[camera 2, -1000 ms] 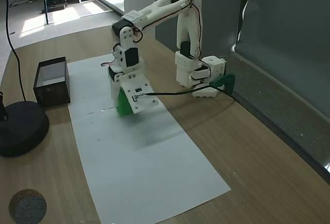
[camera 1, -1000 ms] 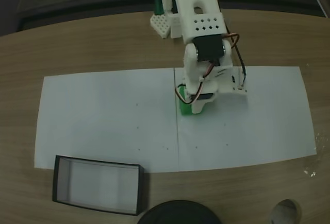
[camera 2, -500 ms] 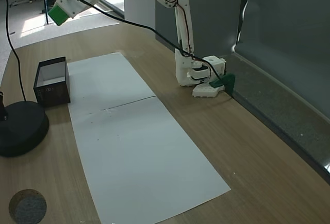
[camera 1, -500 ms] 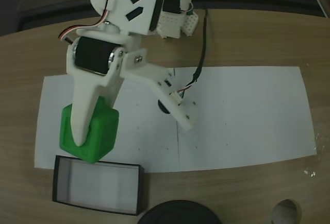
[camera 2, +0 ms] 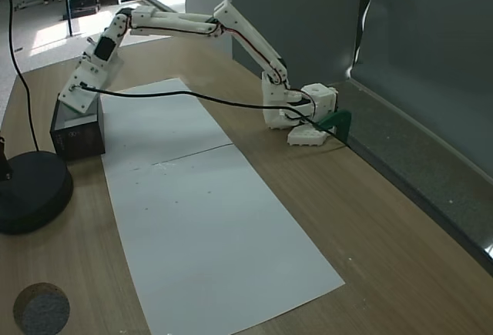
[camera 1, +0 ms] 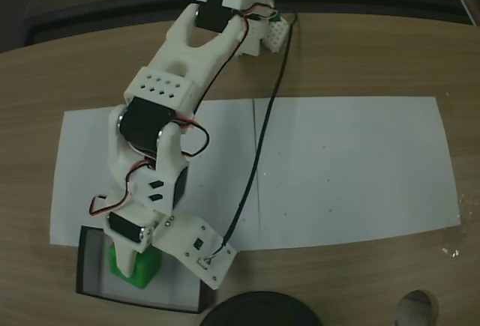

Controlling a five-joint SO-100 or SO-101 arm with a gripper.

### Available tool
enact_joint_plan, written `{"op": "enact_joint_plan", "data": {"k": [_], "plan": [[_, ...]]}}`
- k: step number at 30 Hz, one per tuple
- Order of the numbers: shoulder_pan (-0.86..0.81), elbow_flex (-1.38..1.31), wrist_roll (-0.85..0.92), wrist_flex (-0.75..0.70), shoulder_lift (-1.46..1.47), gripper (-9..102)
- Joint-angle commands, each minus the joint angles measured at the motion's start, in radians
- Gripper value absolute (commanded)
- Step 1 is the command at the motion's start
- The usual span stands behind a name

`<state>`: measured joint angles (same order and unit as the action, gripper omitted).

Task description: Grab a green square and put it in the box.

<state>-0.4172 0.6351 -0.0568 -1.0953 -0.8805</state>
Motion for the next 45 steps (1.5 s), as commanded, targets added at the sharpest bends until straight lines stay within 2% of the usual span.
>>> {"op": "enact_joint_plan", "data": {"k": [1, 6, 7, 13, 18, 24, 27, 32, 38, 42, 45], "plan": [[-0.006, -0.133, -0.002, 0.012, 0.008, 12], [-0.012, -0.166, -0.008, -0.017, 0.067, 34], [-0.012, -0.166, -0.009, -0.026, 0.067, 35], [-0.017, -0.213, -0.012, -0.091, 0.04, 29], [0.0, -0.391, -0.112, -0.284, -0.078, 8], [0.146, -0.65, -0.112, -0.623, -0.302, 7], [0.218, -0.66, -0.095, -0.647, -0.462, 6], [0.311, -0.408, -0.06, -0.647, -0.822, 7], [0.426, 0.126, -0.043, -0.635, -1.312, 7], [0.436, 0.495, -0.043, -0.615, -1.589, 6], [0.425, 0.764, -0.041, -0.548, -1.773, 6]]}}
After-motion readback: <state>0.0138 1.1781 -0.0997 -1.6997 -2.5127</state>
